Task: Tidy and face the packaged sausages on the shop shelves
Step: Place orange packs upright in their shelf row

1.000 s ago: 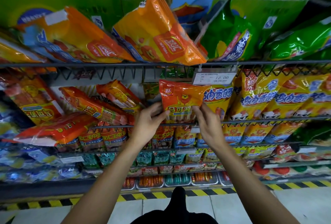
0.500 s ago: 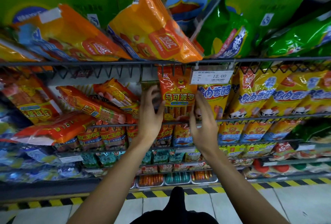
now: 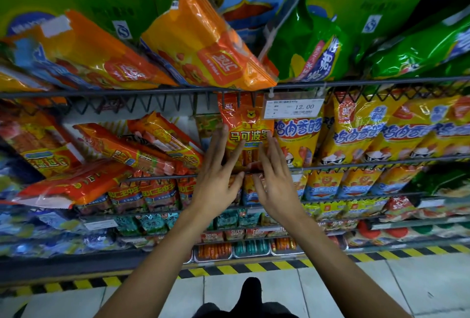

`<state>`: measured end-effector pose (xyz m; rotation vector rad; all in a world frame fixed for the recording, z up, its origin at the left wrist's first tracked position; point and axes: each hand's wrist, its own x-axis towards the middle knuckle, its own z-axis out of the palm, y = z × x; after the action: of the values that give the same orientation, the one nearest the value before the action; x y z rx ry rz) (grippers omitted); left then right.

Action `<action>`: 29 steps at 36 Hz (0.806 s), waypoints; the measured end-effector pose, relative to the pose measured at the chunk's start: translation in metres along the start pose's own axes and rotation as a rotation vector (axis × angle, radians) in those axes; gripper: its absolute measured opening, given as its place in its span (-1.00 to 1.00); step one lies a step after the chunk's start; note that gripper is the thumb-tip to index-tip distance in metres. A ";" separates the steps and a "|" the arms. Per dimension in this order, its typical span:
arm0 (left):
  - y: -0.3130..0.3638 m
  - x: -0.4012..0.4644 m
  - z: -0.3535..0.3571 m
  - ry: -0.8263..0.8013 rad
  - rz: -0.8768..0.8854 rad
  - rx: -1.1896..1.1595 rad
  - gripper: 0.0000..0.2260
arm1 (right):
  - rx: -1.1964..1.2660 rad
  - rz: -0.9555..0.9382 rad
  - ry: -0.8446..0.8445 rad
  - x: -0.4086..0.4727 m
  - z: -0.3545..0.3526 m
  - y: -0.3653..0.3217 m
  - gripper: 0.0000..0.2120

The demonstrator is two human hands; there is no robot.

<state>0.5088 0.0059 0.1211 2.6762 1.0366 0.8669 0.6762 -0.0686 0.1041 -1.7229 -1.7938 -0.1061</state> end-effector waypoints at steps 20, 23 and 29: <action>-0.069 -0.075 -0.071 0.098 -0.099 0.073 -0.57 | 0.324 0.029 -0.168 0.024 0.001 -0.067 -0.48; -0.082 -0.083 -0.077 0.088 -0.148 0.110 -0.55 | 0.361 0.042 -0.178 0.041 0.009 -0.088 -0.46; -0.107 -0.095 -0.081 -0.014 -0.121 0.069 -0.52 | 0.288 0.100 -0.218 0.067 0.038 -0.108 -0.35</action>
<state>0.3451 0.0180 0.1087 2.6373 1.2322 0.8030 0.5663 -0.0068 0.1465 -1.6594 -1.7693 0.3784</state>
